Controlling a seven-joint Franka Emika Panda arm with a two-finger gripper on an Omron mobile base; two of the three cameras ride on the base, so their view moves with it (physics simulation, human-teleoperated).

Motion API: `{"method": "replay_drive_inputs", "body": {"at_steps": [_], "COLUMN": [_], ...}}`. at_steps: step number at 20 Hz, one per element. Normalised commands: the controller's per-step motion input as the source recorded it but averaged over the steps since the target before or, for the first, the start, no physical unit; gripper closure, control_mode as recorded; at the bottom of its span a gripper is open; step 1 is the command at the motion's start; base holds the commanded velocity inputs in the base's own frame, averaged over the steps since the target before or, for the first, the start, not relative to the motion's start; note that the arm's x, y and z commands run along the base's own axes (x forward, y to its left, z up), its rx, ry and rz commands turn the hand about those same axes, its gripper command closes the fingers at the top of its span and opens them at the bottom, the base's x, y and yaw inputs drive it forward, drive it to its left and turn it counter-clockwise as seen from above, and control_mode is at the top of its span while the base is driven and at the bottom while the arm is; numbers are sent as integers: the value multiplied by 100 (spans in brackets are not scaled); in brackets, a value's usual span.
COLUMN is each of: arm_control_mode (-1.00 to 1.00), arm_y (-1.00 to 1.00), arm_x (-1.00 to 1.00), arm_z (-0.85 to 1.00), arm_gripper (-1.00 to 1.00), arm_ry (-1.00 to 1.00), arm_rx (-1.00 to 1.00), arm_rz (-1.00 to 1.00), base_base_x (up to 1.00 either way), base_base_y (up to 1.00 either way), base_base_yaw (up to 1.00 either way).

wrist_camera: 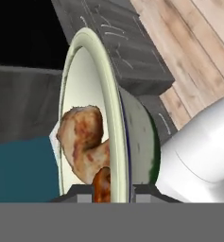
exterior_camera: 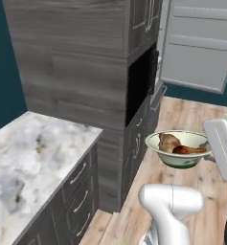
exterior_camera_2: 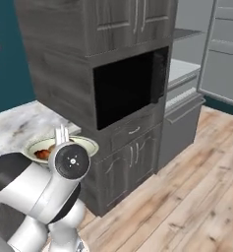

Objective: Place the bowl with the onion and lemon wedge on the top shelf of the fridge. Place the bowl with the chicken drumsticks on the second highest shelf of the fridge.

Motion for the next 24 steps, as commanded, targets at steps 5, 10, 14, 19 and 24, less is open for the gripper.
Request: {"method": "replay_drive_inputs", "body": {"at_steps": [5, 10, 14, 19, 24], "arm_control_mode": [100, 100, 100, 100, 100], "arm_y": [0, 0, 0, 0, 0], "arm_x": [0, 0, 0, 0, 0], "arm_z": [0, 0, 0, 0, 0], "arm_gripper": [100, 100, 100, 100, 100], "arm_ry": [0, 0, 0, 0, 0], "arm_rx": [0, 0, 0, 0, 0], "arm_rz": [0, 0, 0, 0, 0], "base_base_x": [98, 100, 100, 100, 100], "base_base_y": [-79, -79, -87, -99, -100], "base_base_yaw": [-31, -15, -5, 3, 20]}}
